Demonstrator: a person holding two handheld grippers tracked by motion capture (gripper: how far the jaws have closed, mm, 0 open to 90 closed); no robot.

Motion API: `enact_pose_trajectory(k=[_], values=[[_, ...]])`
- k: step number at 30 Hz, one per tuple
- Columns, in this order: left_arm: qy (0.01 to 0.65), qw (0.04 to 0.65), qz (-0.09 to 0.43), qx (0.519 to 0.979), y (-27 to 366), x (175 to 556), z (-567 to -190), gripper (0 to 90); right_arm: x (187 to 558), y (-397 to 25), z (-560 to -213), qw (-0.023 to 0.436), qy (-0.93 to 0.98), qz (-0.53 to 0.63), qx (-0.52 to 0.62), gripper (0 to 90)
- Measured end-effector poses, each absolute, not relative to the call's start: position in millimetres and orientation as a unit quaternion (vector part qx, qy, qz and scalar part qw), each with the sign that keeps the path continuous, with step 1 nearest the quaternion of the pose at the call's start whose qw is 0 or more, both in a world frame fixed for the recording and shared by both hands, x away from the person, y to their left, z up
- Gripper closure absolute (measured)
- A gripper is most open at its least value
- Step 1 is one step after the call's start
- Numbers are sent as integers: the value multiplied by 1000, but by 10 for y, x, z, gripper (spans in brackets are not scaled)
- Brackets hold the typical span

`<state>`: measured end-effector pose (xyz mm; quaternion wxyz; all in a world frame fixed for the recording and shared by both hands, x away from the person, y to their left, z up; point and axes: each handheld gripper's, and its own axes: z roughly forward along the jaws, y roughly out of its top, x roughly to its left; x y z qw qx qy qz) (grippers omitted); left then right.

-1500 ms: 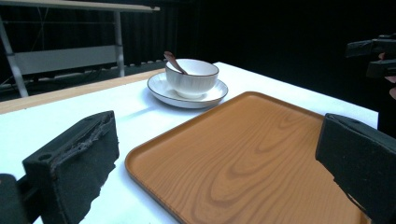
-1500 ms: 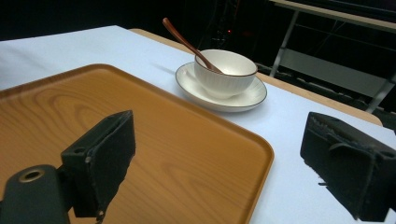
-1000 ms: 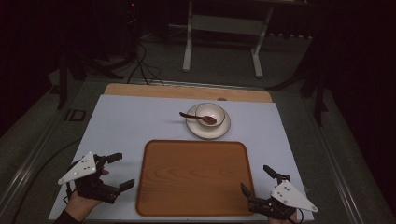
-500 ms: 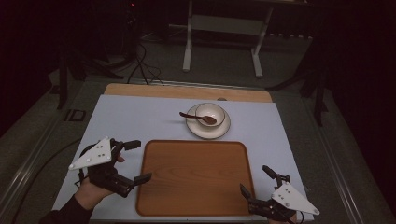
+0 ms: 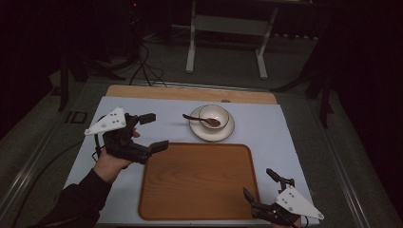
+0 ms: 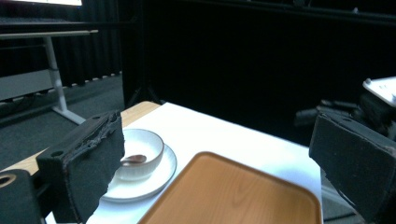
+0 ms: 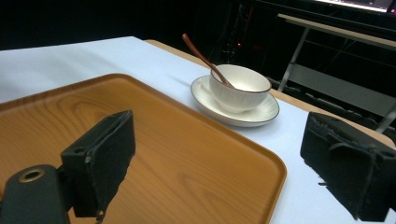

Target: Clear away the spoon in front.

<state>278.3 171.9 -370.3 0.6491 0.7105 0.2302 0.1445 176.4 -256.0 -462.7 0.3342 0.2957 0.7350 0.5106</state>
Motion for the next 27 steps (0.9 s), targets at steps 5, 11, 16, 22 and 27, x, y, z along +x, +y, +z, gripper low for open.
enact_pose_trajectory(k=[5, 11, 16, 22, 27], values=[[250, 658, 144, 695, 1581, 2963, -3694, 69, 1765, -2565, -4627, 335, 736, 509, 296, 102], [290, 656, 145, 682, 1408, 3202, -3792, 121, 1753, -2568, -4620, 335, 734, 512, 295, 102], [331, 650, 150, 668, 1297, 3399, -3946, 153, 1754, -2567, -4623, 332, 735, 513, 294, 102], [389, 646, 174, 634, 1208, 3587, -4140, 213, 1762, -2570, -4631, 329, 734, 515, 295, 102], [434, 639, 173, 611, 1144, 3707, -4340, 242, 1769, -2575, -4637, 326, 734, 517, 297, 102]])
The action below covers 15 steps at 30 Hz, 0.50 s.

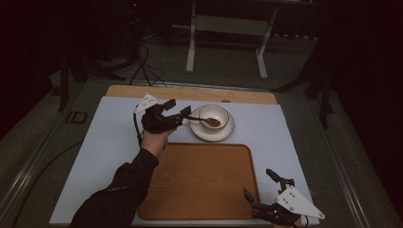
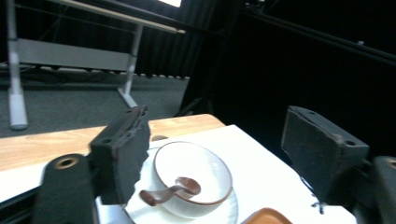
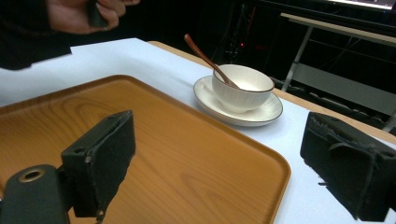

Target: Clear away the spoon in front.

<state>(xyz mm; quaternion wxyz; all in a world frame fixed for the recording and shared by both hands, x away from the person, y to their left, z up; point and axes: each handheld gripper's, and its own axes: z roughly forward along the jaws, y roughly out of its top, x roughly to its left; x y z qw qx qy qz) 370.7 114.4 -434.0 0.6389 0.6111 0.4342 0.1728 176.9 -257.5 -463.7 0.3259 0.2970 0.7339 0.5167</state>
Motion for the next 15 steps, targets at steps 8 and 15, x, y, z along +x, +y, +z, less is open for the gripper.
enact_pose_trajectory(k=[8, 15], values=[[510, 621, 171, 571, 1046, 3852, -4616, 290, 1768, -2567, -4642, 324, 736, 516, 295, 102], [556, 615, 146, 540, 936, 3916, -4827, 290, 1774, -2572, -4647, 321, 736, 517, 297, 102]])
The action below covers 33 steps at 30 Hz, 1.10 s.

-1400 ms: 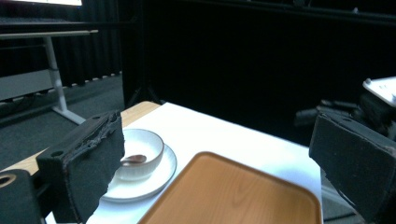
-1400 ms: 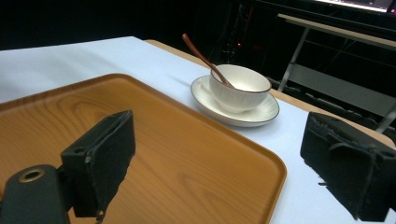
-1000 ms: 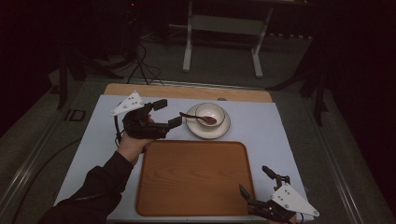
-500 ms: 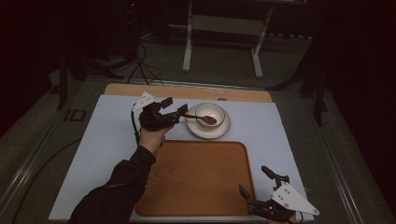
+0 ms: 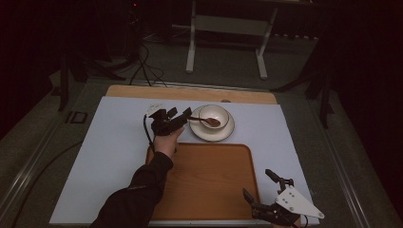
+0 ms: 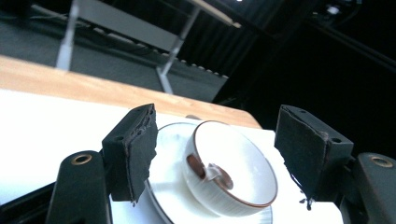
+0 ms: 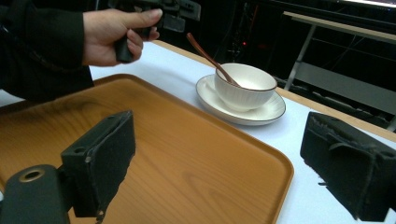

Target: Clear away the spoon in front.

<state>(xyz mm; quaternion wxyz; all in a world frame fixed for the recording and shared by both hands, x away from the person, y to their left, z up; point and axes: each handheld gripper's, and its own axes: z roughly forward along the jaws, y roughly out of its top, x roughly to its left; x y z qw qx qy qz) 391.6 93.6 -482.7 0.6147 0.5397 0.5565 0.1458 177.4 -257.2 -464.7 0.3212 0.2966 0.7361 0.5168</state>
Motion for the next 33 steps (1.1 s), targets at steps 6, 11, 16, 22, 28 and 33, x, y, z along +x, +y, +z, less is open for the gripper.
enact_pose_trajectory(k=[6, 11, 16, 22, 28, 33], values=[[591, 612, 130, 508, 873, 3936, -4929, 291, 1774, -2571, -4648, 321, 736, 517, 296, 102], [605, 620, 107, 488, 813, 3939, -5026, 327, 1782, -2571, -4654, 318, 737, 518, 296, 103], [623, 622, 84, 466, 720, 3951, -5120, 369, 1781, -2566, -4656, 316, 739, 517, 295, 102], [636, 636, 68, 432, 657, 3935, -5203, 470, 1788, -2581, -4660, 314, 738, 519, 297, 103], [633, 656, 47, 409, 634, 3967, -5236, 681, 1794, -2579, -4663, 312, 739, 518, 296, 103], [633, 662, 40, 399, 627, 3990, -5241, 824, 1799, -2587, -4663, 311, 739, 519, 297, 103]])
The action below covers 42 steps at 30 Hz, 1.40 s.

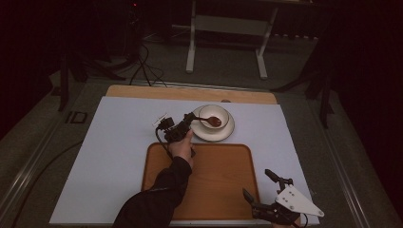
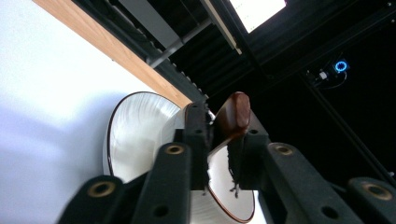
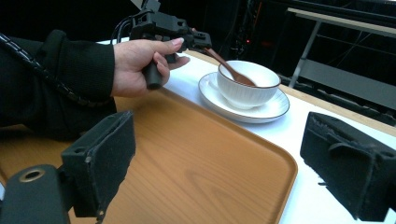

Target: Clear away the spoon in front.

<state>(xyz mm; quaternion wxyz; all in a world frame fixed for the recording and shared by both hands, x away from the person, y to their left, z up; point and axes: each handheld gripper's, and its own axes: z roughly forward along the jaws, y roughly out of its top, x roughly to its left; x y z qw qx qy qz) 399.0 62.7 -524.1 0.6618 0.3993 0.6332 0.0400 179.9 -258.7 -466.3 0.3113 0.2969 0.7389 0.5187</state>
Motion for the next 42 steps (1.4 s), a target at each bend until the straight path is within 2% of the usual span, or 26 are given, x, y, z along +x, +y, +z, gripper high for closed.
enact_pose_trajectory(k=[12, 19, 35, 42], values=[[618, 659, 64, 422, 657, 3971, -5090, 835, 1796, -2587, -4659, 312, 739, 519, 295, 104], [596, 660, 78, 450, 817, 3949, -4849, 837, 1791, -2586, -4652, 312, 738, 520, 296, 104], [541, 646, 88, 531, 1163, 3797, -4237, 837, 1792, -2561, -4658, 320, 734, 519, 298, 104], [502, 622, 88, 595, 1392, 3693, -3920, 837, 1790, -2546, -4656, 322, 730, 525, 297, 103]])
